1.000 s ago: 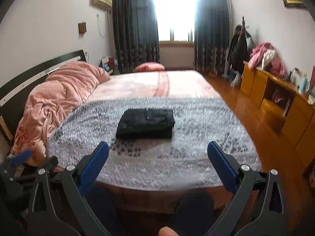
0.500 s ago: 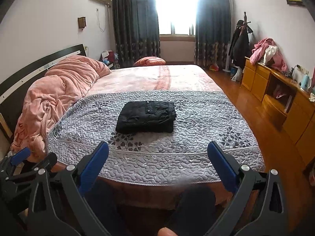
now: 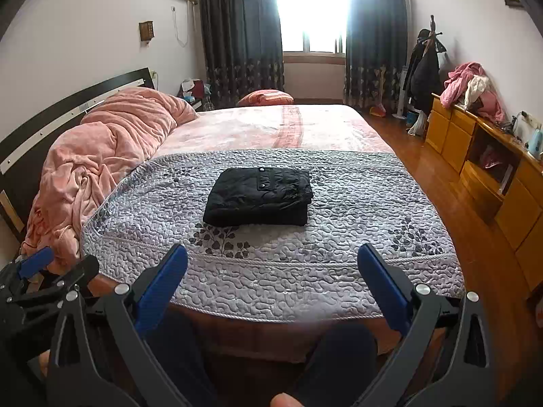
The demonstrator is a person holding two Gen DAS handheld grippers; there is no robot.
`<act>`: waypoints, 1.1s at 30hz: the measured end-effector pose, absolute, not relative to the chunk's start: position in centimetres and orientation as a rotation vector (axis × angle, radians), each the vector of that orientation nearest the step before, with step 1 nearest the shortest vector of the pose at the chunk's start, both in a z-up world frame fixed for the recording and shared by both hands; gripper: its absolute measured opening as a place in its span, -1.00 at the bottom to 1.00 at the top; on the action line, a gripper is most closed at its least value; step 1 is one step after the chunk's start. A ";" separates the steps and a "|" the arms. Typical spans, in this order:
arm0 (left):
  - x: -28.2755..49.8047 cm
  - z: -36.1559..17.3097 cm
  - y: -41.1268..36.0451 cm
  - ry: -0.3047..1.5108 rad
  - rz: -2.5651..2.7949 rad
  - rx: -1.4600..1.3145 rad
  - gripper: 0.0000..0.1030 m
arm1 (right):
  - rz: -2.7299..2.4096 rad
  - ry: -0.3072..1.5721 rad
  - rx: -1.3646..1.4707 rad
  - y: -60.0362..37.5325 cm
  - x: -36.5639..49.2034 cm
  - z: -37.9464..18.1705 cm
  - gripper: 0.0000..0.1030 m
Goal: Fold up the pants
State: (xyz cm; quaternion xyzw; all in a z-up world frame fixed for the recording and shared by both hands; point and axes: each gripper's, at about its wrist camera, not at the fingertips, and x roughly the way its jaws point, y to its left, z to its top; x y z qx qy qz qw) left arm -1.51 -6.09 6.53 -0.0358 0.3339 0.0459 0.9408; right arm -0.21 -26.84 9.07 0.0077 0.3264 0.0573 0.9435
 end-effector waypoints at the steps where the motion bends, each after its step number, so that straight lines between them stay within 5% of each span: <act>1: -1.3 6.5 -6.1 0.684 0.094 -0.074 0.92 | 0.118 0.666 0.016 -26.8 -0.1 9.0 0.94; 33: 1.1 6.4 -5.7 0.684 0.095 -0.086 0.92 | 0.115 0.686 0.022 -27.0 2.7 8.2 0.94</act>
